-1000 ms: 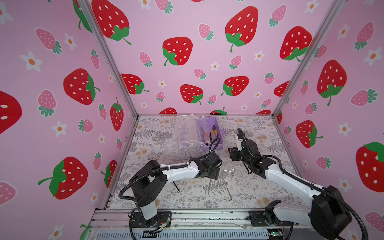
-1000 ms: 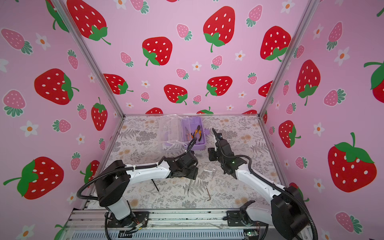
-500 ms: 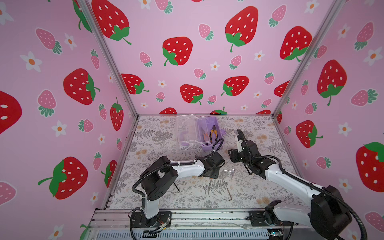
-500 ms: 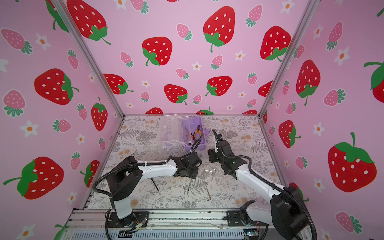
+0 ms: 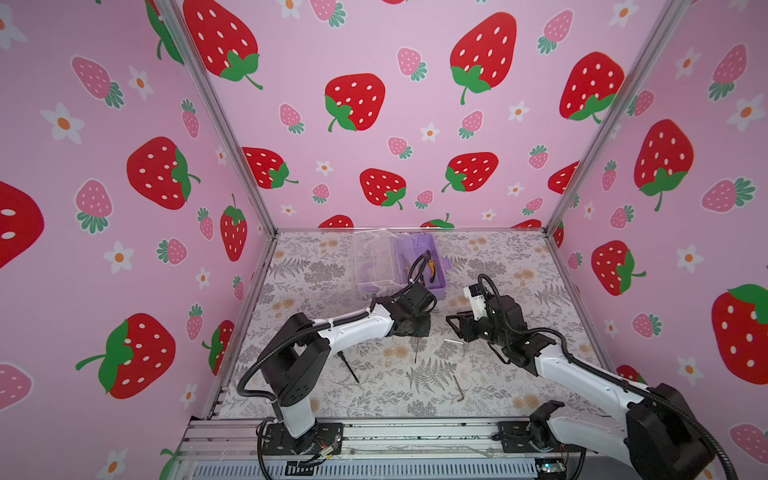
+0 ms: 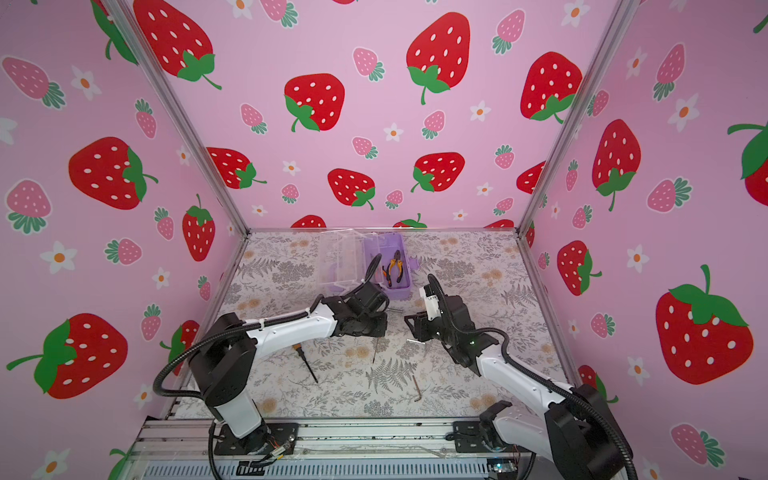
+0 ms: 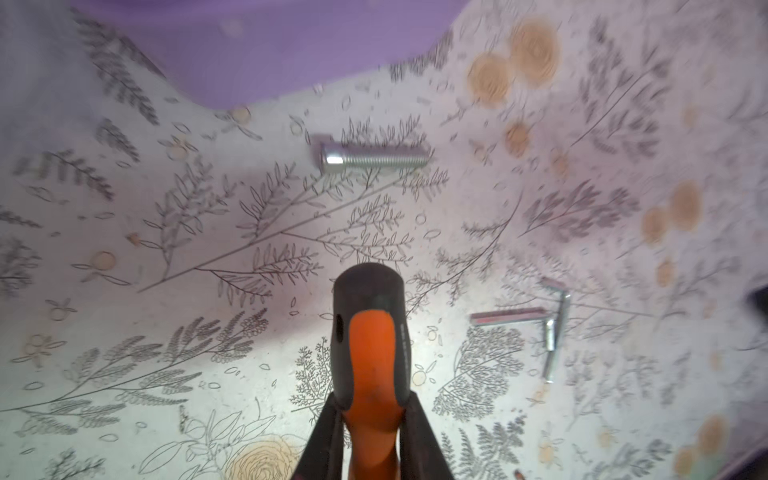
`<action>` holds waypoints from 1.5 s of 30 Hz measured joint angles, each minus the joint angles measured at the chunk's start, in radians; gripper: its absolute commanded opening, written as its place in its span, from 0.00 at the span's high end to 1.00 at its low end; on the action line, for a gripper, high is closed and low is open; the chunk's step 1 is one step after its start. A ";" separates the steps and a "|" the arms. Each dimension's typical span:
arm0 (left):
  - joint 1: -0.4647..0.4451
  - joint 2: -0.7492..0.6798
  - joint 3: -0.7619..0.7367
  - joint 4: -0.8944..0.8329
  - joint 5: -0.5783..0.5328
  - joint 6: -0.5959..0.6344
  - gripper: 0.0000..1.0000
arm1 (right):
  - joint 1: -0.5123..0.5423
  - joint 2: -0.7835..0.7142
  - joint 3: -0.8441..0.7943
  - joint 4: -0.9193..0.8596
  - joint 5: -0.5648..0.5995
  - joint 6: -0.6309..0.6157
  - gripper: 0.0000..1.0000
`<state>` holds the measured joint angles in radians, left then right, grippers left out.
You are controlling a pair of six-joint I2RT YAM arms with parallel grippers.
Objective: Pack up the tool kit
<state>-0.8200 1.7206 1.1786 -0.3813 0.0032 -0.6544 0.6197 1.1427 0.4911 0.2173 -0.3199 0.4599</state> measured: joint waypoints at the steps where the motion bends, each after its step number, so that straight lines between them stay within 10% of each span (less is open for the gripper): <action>1: 0.012 -0.022 -0.004 0.008 0.007 -0.007 1.00 | 0.001 0.011 -0.007 0.028 -0.043 0.010 0.42; 11: 0.030 -0.097 -0.051 0.026 0.062 -0.083 1.00 | 0.151 0.230 0.014 0.234 -0.211 0.089 0.41; 23: 0.038 -0.148 -0.077 0.024 0.045 -0.114 1.00 | 0.182 0.388 0.088 0.335 -0.195 0.201 0.98; 28: 0.039 -0.157 -0.077 0.025 0.031 -0.113 0.98 | 0.183 0.387 0.097 0.335 -0.186 0.201 1.00; 37: 0.064 -0.216 -0.077 0.044 0.016 -0.101 0.25 | 0.183 0.367 0.208 0.201 -0.167 0.121 1.00; 45: 0.236 -0.450 -0.123 0.049 -0.030 -0.081 0.05 | 0.151 0.402 0.410 0.096 -0.142 0.032 1.00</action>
<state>-0.5842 1.2709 1.0554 -0.3325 -0.0265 -0.7353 0.7712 1.5444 0.9009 0.3130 -0.4614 0.4923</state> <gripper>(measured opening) 0.924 0.192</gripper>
